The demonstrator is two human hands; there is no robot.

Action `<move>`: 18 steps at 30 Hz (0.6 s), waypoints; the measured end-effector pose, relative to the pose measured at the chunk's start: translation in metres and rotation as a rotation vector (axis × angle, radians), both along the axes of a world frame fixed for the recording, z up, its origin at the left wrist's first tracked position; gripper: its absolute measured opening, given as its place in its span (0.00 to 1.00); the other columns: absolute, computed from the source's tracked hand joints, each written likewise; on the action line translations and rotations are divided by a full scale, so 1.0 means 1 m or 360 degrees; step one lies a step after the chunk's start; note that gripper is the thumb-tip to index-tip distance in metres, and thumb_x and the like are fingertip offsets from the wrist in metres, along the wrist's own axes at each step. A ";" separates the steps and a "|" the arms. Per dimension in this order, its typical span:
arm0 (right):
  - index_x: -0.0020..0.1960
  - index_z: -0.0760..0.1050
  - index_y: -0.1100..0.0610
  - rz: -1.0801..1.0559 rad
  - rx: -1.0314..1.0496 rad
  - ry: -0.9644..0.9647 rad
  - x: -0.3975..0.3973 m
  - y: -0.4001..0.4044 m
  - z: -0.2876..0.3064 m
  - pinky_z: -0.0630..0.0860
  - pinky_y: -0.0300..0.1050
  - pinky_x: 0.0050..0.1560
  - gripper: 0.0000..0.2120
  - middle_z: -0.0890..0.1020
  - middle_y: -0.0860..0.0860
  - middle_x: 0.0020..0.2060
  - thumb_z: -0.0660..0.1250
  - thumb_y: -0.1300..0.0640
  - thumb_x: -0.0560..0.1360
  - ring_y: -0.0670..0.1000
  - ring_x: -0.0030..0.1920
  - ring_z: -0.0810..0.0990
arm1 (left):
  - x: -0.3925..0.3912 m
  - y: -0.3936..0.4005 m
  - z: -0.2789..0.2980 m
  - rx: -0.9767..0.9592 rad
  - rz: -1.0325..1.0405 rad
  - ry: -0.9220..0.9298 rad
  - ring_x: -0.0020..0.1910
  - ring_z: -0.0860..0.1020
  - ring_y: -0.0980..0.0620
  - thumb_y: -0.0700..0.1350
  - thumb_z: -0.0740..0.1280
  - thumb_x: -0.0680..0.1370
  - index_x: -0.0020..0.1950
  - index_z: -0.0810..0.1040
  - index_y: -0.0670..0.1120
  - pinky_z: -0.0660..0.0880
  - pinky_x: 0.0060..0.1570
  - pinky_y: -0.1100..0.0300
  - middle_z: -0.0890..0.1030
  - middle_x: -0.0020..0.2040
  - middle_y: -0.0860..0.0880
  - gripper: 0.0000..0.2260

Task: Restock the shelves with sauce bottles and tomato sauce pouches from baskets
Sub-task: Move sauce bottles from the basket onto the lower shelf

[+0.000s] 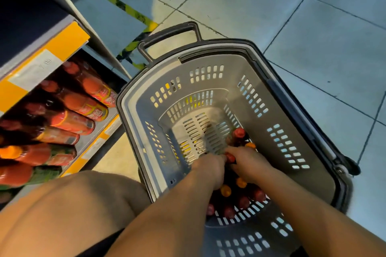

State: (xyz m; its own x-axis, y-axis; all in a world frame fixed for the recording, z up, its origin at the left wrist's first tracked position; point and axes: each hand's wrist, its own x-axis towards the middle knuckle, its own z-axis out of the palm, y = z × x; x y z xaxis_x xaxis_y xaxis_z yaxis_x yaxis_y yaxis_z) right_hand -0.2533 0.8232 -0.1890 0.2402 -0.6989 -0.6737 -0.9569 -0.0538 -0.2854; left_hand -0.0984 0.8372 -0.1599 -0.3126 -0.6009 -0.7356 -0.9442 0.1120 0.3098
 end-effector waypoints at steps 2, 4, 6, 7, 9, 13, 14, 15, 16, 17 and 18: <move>0.61 0.70 0.36 -0.0004 -0.0026 0.0004 0.000 0.001 0.000 0.81 0.53 0.47 0.17 0.77 0.45 0.51 0.68 0.52 0.76 0.49 0.47 0.78 | 0.001 0.000 0.006 0.0001 0.0001 -0.0023 0.62 0.79 0.40 0.39 0.69 0.78 0.70 0.73 0.50 0.79 0.59 0.46 0.79 0.63 0.43 0.21; 0.63 0.71 0.34 -0.0021 -0.0039 -0.0013 0.000 0.002 -0.001 0.81 0.53 0.49 0.19 0.78 0.43 0.52 0.68 0.51 0.76 0.49 0.49 0.79 | 0.003 0.003 0.011 0.0006 0.0027 -0.0024 0.61 0.79 0.40 0.40 0.69 0.78 0.68 0.76 0.49 0.79 0.58 0.46 0.80 0.62 0.44 0.18; 0.63 0.71 0.31 -0.0051 -0.0060 -0.0065 -0.002 0.003 -0.002 0.82 0.52 0.50 0.21 0.79 0.41 0.53 0.68 0.51 0.75 0.48 0.50 0.80 | 0.006 0.003 0.019 -0.0020 0.0064 -0.0004 0.60 0.79 0.40 0.41 0.69 0.78 0.65 0.78 0.49 0.79 0.56 0.47 0.81 0.60 0.43 0.15; 0.61 0.72 0.31 -0.0066 -0.0076 -0.0085 -0.003 0.002 -0.002 0.82 0.51 0.50 0.19 0.80 0.41 0.52 0.67 0.51 0.75 0.47 0.50 0.80 | 0.007 0.002 0.024 -0.0037 0.0085 0.0003 0.60 0.80 0.40 0.41 0.69 0.78 0.64 0.79 0.48 0.80 0.54 0.47 0.81 0.59 0.43 0.14; 0.51 0.74 0.31 -0.0102 -0.0113 -0.0127 -0.004 -0.001 0.004 0.81 0.49 0.50 0.13 0.81 0.39 0.48 0.67 0.51 0.76 0.45 0.49 0.80 | 0.010 -0.004 0.038 -0.0082 0.0107 0.0025 0.58 0.81 0.40 0.42 0.69 0.77 0.61 0.80 0.47 0.81 0.54 0.46 0.82 0.58 0.43 0.13; 0.46 0.75 0.29 -0.0165 -0.0205 -0.0281 -0.004 0.002 0.015 0.78 0.41 0.48 0.18 0.83 0.35 0.42 0.72 0.55 0.76 0.38 0.45 0.81 | 0.025 -0.013 0.078 -0.0195 0.0187 0.0091 0.57 0.82 0.39 0.41 0.71 0.76 0.60 0.81 0.44 0.81 0.50 0.47 0.82 0.56 0.42 0.12; 0.48 0.78 0.32 -0.0194 -0.0223 -0.0316 -0.003 0.004 0.020 0.77 0.37 0.46 0.16 0.83 0.33 0.41 0.73 0.55 0.76 0.36 0.43 0.81 | 0.031 -0.014 0.088 -0.0243 0.0217 0.0124 0.57 0.81 0.39 0.40 0.72 0.76 0.60 0.81 0.44 0.80 0.50 0.48 0.82 0.57 0.42 0.13; 0.48 0.79 0.34 -0.0228 -0.0245 -0.0332 -0.001 0.005 0.026 0.75 0.32 0.44 0.15 0.82 0.30 0.40 0.76 0.55 0.75 0.34 0.42 0.81 | 0.038 -0.014 0.096 -0.0308 0.0250 0.0167 0.58 0.81 0.39 0.39 0.72 0.75 0.61 0.81 0.45 0.79 0.50 0.49 0.81 0.57 0.42 0.14; 0.47 0.79 0.34 -0.0256 -0.0274 -0.0332 0.001 0.006 0.033 0.73 0.29 0.41 0.17 0.80 0.26 0.40 0.78 0.56 0.73 0.32 0.42 0.80 | 0.045 -0.013 0.104 -0.0381 0.0296 0.0224 0.58 0.80 0.38 0.38 0.72 0.75 0.61 0.81 0.46 0.78 0.49 0.49 0.81 0.57 0.41 0.15; 0.47 0.78 0.33 -0.0282 -0.0299 -0.0340 0.003 0.007 0.038 0.72 0.29 0.39 0.19 0.80 0.25 0.39 0.80 0.56 0.71 0.32 0.42 0.80 | 0.052 -0.012 0.112 -0.0462 0.0345 0.0297 0.57 0.80 0.37 0.37 0.72 0.75 0.59 0.81 0.47 0.76 0.46 0.49 0.81 0.55 0.41 0.14; 0.46 0.77 0.32 -0.0320 -0.0314 -0.0348 0.004 0.007 0.043 0.73 0.30 0.38 0.21 0.80 0.26 0.39 0.81 0.57 0.70 0.33 0.40 0.81 | 0.059 -0.010 0.119 -0.0541 0.0403 0.0359 0.56 0.80 0.37 0.38 0.71 0.75 0.57 0.81 0.48 0.74 0.45 0.50 0.81 0.53 0.42 0.12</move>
